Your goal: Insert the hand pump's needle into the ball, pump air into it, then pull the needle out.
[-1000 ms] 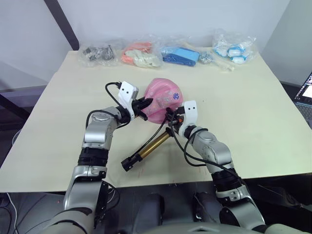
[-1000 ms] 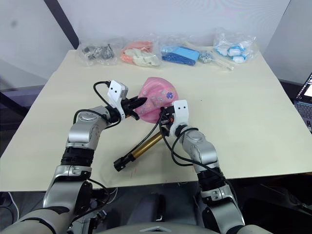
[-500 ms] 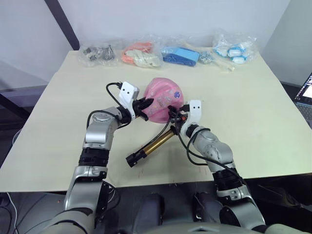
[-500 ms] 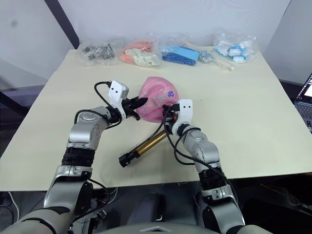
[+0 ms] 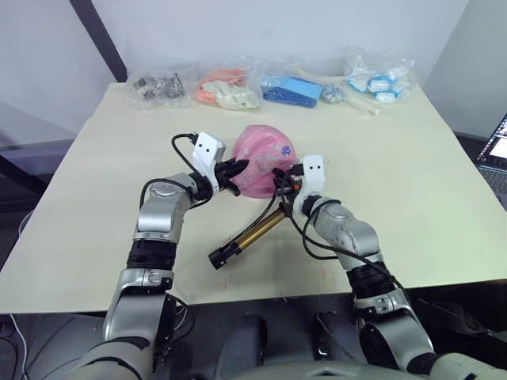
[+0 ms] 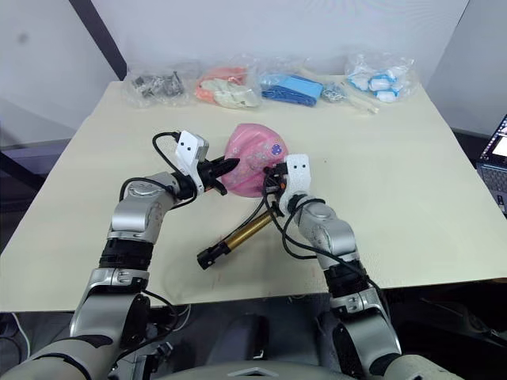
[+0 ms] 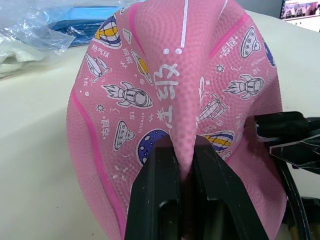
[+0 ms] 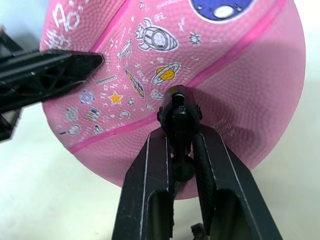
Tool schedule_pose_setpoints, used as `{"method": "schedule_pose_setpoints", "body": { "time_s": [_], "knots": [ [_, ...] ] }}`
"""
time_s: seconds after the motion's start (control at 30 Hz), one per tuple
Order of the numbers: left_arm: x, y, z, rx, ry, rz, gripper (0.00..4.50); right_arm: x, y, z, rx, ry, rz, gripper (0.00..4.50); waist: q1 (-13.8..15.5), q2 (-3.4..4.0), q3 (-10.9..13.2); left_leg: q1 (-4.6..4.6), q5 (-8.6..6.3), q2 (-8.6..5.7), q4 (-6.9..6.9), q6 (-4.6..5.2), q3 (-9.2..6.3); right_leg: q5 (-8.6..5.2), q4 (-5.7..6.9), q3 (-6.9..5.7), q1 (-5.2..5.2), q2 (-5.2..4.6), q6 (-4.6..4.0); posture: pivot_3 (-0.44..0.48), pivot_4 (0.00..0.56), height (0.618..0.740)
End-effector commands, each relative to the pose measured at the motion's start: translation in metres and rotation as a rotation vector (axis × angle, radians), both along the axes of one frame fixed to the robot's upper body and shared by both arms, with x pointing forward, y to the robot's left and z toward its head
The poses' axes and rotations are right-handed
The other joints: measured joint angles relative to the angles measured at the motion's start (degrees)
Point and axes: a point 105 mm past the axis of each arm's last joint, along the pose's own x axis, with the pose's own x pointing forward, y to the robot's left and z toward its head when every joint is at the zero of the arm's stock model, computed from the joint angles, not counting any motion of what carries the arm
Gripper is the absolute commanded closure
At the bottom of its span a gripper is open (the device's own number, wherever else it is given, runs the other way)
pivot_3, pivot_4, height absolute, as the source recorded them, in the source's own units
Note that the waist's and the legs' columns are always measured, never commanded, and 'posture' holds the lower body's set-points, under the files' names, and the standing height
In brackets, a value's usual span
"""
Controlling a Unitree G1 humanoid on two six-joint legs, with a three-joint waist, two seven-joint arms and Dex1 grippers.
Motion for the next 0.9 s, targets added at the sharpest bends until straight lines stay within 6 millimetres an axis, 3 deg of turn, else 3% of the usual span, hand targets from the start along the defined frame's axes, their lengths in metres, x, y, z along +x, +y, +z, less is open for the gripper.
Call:
{"method": "schedule_pose_setpoints", "body": {
  "time_s": [0.03, 0.27, 0.43, 0.9],
  "knots": [
    [-0.011, -0.007, -0.040, 0.053, 0.138, -0.041, 4.50, 0.005, 0.001, 0.035, -0.023, -0.122, 0.017, 4.15, -0.01, 0.00, 0.00, 0.00, 0.00, 0.00, 0.00, 0.00, 0.01, 0.00, 0.00, 0.00, 0.00, 0.01, 0.00, 0.000, 0.150, 0.740],
    [-0.013, -0.009, -0.039, 0.084, 0.135, -0.098, 4.50, 0.004, 0.001, 0.037, -0.190, -0.073, 0.093, 4.15, -0.06, 0.00, 0.00, 0.00, 0.00, 0.01, 0.02, 0.00, 0.04, 0.00, 0.02, 0.01, -0.01, 0.01, 0.00, 0.000, 0.150, 0.740],
    [-0.017, -0.005, -0.043, 0.109, 0.157, -0.151, 4.50, 0.009, 0.005, 0.043, -0.149, 0.019, 0.091, 4.15, -0.18, 0.00, 0.00, -0.02, 0.00, 0.05, 0.01, 0.00, 0.05, 0.00, 0.02, 0.00, -0.04, 0.07, -0.02, 0.000, 0.150, 0.740],
    [-0.016, -0.009, -0.042, 0.122, 0.155, -0.208, 4.50, 0.016, 0.016, 0.016, -0.286, 0.154, 0.116, 4.15, -0.45, -0.06, -0.04, 0.10, 0.00, 0.06, 0.11, 0.00, 0.07, -0.01, 0.28, 0.04, -0.03, 0.08, -0.02, 0.000, 0.150, 0.740]
  ]
}}
